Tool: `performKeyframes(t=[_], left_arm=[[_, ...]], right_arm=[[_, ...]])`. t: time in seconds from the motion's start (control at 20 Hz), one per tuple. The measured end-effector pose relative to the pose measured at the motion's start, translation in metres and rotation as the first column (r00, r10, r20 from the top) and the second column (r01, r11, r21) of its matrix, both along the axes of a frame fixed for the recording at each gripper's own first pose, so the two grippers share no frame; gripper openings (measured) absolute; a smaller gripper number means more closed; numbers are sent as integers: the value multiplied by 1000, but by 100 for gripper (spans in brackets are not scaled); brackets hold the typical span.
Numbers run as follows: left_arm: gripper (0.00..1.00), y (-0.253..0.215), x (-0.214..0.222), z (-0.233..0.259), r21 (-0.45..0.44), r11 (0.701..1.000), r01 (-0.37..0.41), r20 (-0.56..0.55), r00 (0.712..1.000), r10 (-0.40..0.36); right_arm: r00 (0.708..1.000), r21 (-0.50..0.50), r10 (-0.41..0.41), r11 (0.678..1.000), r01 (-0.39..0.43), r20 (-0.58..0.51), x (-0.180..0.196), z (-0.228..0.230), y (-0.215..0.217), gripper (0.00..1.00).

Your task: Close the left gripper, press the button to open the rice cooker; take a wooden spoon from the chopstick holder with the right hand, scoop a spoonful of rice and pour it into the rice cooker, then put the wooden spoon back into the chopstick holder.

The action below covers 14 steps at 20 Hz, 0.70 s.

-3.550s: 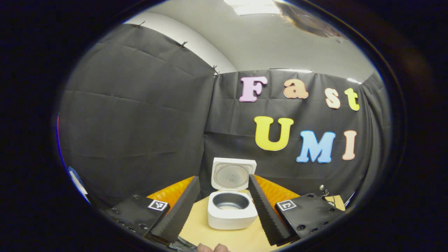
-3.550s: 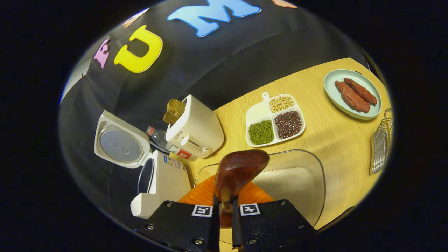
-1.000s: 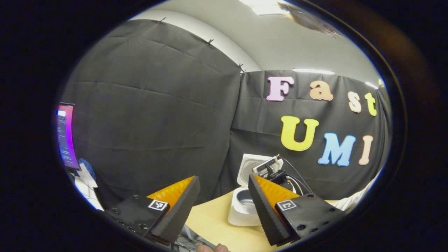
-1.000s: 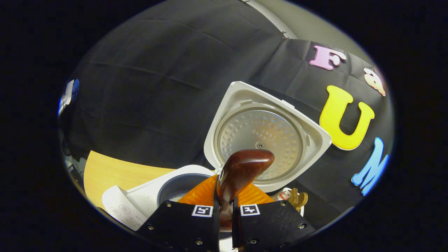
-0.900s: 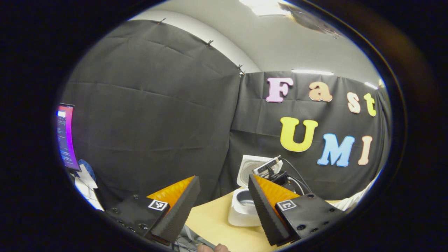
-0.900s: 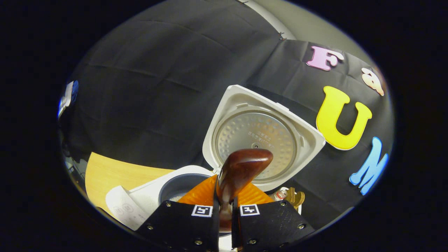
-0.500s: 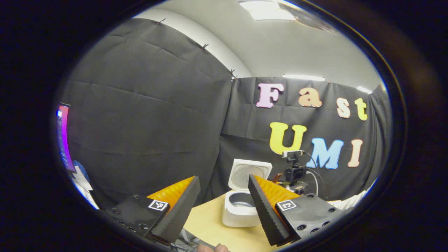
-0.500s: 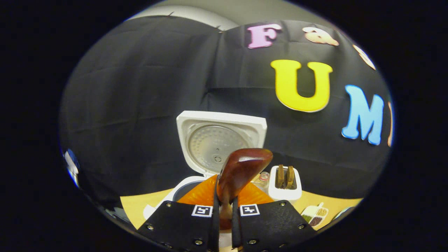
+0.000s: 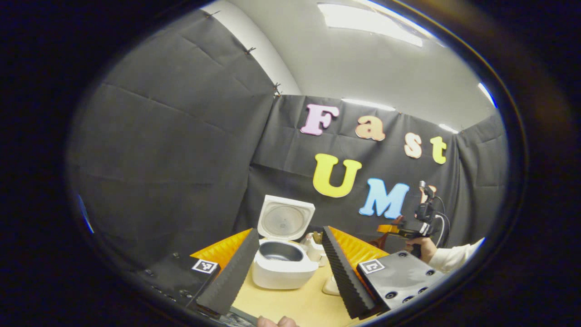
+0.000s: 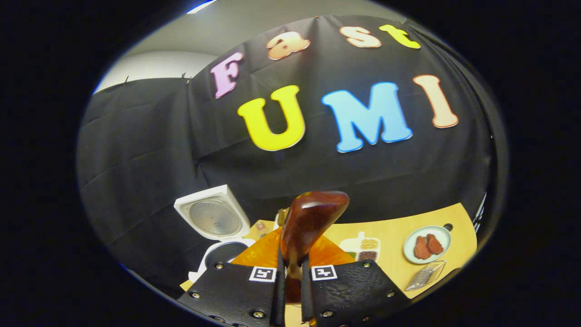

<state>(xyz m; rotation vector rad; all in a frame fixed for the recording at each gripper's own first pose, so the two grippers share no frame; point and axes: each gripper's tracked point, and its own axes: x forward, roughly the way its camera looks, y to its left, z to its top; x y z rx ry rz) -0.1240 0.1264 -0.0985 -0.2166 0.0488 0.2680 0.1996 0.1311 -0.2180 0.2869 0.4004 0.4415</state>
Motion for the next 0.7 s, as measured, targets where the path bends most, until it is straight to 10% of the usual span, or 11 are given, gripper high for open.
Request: performKeyframes(t=[0.4,0.7], left_arm=[[93,-96,41,1,57,998,-15,-83,996,20],[93,-170,68,-10,79,997,-3,-156,988,15]], right_arm=[[956,19,-236,970,243,-174,34,-102,-205,14],[909,9,-311,945,326,-277,50,-186,-264,14]])
